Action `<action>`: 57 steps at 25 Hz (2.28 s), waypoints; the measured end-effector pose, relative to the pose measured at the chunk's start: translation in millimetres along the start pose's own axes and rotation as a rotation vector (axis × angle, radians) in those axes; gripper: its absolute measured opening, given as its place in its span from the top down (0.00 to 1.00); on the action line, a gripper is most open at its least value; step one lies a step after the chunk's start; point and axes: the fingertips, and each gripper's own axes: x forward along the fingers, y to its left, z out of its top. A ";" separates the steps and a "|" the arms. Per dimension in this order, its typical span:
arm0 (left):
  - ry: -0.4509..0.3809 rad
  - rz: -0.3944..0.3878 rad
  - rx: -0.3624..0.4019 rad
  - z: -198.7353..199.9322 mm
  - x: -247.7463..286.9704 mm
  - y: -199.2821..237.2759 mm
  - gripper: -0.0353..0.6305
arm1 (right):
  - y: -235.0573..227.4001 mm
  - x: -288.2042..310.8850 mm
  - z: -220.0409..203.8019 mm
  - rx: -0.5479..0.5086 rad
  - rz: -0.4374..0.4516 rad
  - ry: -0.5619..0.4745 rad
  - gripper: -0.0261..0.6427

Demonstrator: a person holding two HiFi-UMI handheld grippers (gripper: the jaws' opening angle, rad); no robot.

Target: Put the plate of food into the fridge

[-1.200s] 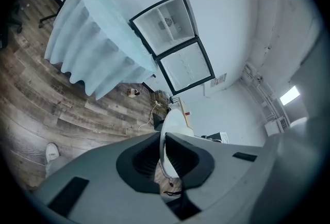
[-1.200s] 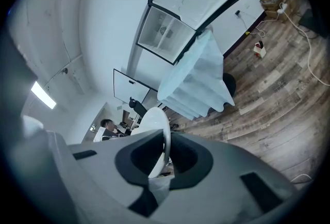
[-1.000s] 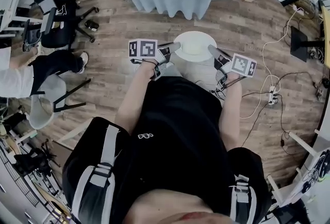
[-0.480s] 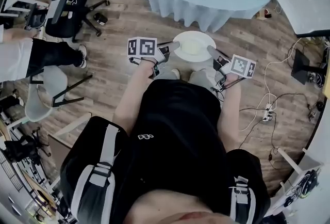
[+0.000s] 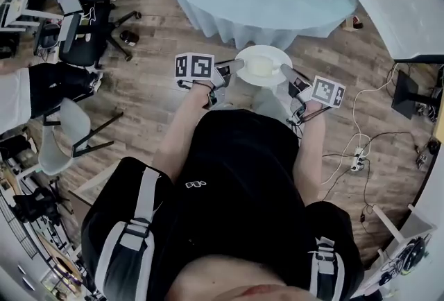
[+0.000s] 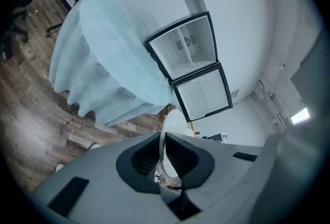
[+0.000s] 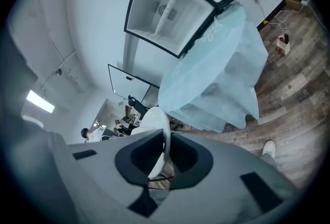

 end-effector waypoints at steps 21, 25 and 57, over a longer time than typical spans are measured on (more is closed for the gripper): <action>0.032 0.031 0.014 57.7 146.7 -51.9 0.90 | -92.0 -62.4 120.7 0.092 0.036 -0.104 0.92; 0.058 0.035 -0.018 56.0 154.3 -45.8 0.90 | -98.1 -61.9 122.7 0.104 0.023 -0.096 0.92; 0.003 0.027 -0.040 278.5 157.2 15.2 0.90 | -82.5 96.2 281.6 0.080 -0.078 -0.082 0.92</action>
